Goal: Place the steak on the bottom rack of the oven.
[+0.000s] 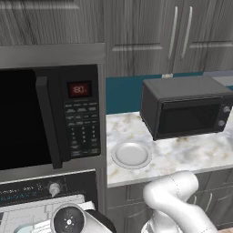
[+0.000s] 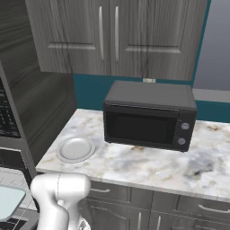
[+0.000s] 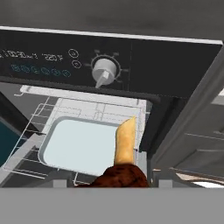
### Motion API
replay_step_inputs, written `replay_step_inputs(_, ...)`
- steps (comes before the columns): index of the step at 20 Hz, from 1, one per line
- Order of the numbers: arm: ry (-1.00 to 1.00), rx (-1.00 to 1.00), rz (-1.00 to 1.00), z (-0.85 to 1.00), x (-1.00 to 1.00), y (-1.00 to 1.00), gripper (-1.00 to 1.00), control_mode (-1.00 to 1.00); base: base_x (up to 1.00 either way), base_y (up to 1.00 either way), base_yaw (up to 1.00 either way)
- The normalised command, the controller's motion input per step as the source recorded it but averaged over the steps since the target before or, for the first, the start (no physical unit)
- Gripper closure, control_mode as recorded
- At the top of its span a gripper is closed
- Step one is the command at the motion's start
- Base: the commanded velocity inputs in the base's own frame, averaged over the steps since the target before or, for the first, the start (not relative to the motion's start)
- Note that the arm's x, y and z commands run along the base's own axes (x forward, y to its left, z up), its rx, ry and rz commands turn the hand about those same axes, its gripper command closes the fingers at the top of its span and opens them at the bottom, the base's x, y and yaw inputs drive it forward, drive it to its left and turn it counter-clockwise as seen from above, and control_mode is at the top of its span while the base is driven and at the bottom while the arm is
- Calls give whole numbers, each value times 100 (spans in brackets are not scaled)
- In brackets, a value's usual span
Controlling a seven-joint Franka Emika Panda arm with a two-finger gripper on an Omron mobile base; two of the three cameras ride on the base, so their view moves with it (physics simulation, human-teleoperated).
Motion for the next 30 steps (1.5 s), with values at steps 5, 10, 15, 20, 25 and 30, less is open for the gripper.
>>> replay_step_inputs(5,0,-5,0,-100,32,59,100,-100,0,0,0)
replay_step_inputs(10,0,-5,0,-99,32,59,100,-100,0,0,0)
replay_step_inputs(15,0,-5,0,-88,48,49,100,-100,0,0,0)
replay_step_inputs(20,2,-2,-1,-59,43,34,100,-100,0,0,0)
replay_step_inputs(25,0,-2,-5,-47,33,17,100,-100,0,0,0)
replay_step_inputs(30,0,-1,-6,-44,21,6,100,-100,0,0,0)
